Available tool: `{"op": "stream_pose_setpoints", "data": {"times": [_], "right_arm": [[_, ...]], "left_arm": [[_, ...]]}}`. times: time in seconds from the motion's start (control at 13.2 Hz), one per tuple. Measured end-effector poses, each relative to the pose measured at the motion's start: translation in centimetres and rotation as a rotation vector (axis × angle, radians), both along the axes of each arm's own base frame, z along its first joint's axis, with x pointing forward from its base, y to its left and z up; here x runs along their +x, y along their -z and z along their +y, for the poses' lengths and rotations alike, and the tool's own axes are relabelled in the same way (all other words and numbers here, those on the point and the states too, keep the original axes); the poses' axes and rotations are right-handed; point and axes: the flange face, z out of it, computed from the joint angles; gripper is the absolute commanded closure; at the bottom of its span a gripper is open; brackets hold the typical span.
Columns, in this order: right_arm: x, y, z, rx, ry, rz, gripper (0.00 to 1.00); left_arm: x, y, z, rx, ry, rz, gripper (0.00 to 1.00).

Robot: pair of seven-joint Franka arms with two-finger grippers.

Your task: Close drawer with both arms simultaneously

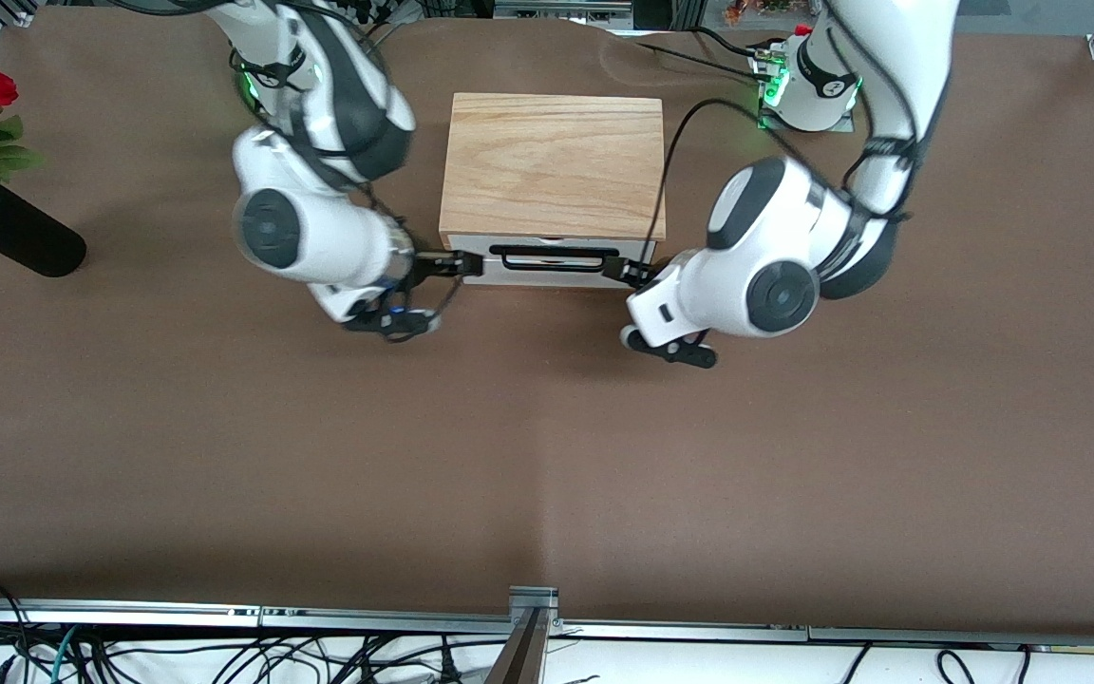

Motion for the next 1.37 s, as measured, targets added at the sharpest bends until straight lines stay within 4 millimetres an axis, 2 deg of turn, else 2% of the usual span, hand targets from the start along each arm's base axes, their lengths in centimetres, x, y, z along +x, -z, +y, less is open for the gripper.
{"op": "stream_pose_setpoints", "data": {"times": [0.08,0.23,0.38,0.53,0.68,0.91,1.14,1.37], "right_arm": [[1.4,-1.3,-2.4,-0.004,-0.001,-0.027,0.0],[3.1,-2.1,-5.7,-0.086,-0.011,-0.083,0.0],[4.0,-3.3,-7.7,-0.156,-0.011,-0.135,0.0],[4.5,-5.6,-9.5,-0.208,-0.009,-0.194,0.0],[4.6,-8.2,-11.4,-0.229,-0.033,-0.251,0.0],[4.5,-10.4,-14.4,-0.232,-0.073,-0.273,0.0],[4.1,-11.0,-18.4,-0.241,-0.148,-0.232,0.0],[2.8,-14.1,-21.0,-0.229,-0.167,-0.24,0.0]], "left_arm": [[0.5,-2.9,1.8,0.048,0.007,-0.078,0.0],[1.9,-8.2,6.3,0.107,-0.026,-0.198,0.0],[3.0,-12.0,11.3,0.143,-0.084,-0.26,0.0],[3.6,-15.5,15.8,0.192,-0.136,-0.314,0.0],[3.2,-18.6,19.0,0.208,-0.175,-0.337,0.0],[0.4,-20.3,20.7,0.218,-0.191,-0.327,0.0],[-2.4,-19.2,22.0,0.23,-0.194,-0.312,0.0],[-3.7,-17.7,23.5,0.229,-0.171,-0.311,0.0]]}}
